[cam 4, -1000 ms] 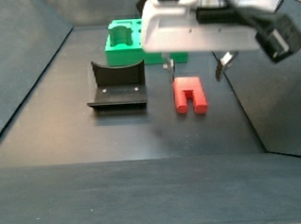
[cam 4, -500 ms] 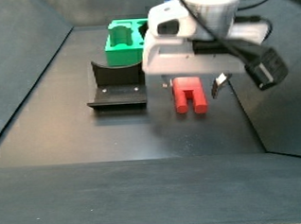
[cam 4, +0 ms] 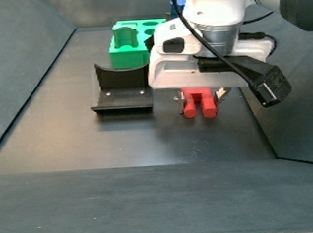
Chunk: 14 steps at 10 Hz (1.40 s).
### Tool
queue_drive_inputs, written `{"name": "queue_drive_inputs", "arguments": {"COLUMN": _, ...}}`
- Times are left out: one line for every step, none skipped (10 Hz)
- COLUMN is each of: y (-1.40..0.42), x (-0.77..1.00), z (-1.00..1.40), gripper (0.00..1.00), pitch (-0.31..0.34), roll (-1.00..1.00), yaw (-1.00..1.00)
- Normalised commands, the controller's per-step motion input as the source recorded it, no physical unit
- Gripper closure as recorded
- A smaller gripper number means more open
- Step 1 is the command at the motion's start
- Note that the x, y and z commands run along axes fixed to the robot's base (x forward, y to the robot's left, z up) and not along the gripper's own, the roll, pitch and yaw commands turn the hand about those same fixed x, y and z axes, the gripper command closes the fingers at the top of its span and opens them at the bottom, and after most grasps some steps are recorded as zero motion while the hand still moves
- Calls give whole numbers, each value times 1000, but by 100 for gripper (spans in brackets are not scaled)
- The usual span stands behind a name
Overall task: Pick up the square-circle object. Move up. Rotate the square-circle object. Place the square-circle object on the fixture. Regrasp the square-circle object. Move to above the board. Insert the square-circle object.
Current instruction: Move up, then place the square-circle object on the fixture.
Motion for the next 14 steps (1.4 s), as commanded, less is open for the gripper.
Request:
{"name": "queue_drive_inputs", "arguments": {"y": -3, "x": -13, "z": 812, "gripper": 100, "pitch": 10, "roll": -3, "yaw": 0}}
{"name": "queue_drive_inputs", "arguments": {"y": -7, "x": -28, "z": 754, "gripper": 100, "pitch": 21, "roll": -5, "yaw": 1}}
{"name": "queue_drive_inputs", "arguments": {"y": -4, "x": -20, "z": 591, "gripper": 100, "pitch": 32, "roll": -6, "yaw": 2}}
{"name": "queue_drive_inputs", "arguments": {"y": -1, "x": -11, "z": 395, "gripper": 100, "pitch": 44, "roll": -7, "yaw": 3}}
{"name": "queue_drive_inputs", "arguments": {"y": -1, "x": -13, "z": 238, "gripper": 100, "pitch": 47, "roll": -5, "yaw": 4}}
{"name": "queue_drive_inputs", "arguments": {"y": 0, "x": 0, "z": 1000, "gripper": 100, "pitch": 0, "roll": 0, "yaw": 0}}
{"name": "queue_drive_inputs", "arguments": {"y": 1, "x": 2, "z": 1000, "gripper": 100, "pitch": -3, "roll": 3, "yaw": 0}}
{"name": "queue_drive_inputs", "arguments": {"y": -1, "x": -11, "z": 1000, "gripper": 100, "pitch": 13, "roll": 1, "yaw": 2}}
{"name": "queue_drive_inputs", "arguments": {"y": -1, "x": -14, "z": 1000, "gripper": 100, "pitch": 18, "roll": 2, "yaw": 3}}
{"name": "queue_drive_inputs", "arguments": {"y": 0, "x": -17, "z": 1000, "gripper": 100, "pitch": 24, "roll": 4, "yaw": 5}}
{"name": "queue_drive_inputs", "arguments": {"y": -1, "x": -20, "z": 1000, "gripper": 100, "pitch": 31, "roll": 4, "yaw": 5}}
{"name": "queue_drive_inputs", "arguments": {"y": 2, "x": -20, "z": 1000, "gripper": 100, "pitch": 37, "roll": 6, "yaw": 6}}
{"name": "queue_drive_inputs", "arguments": {"y": 2, "x": -22, "z": 1000, "gripper": 100, "pitch": 41, "roll": 7, "yaw": 7}}
{"name": "queue_drive_inputs", "arguments": {"y": 5, "x": -11, "z": 755, "gripper": 100, "pitch": 48, "roll": 10, "yaw": 8}}
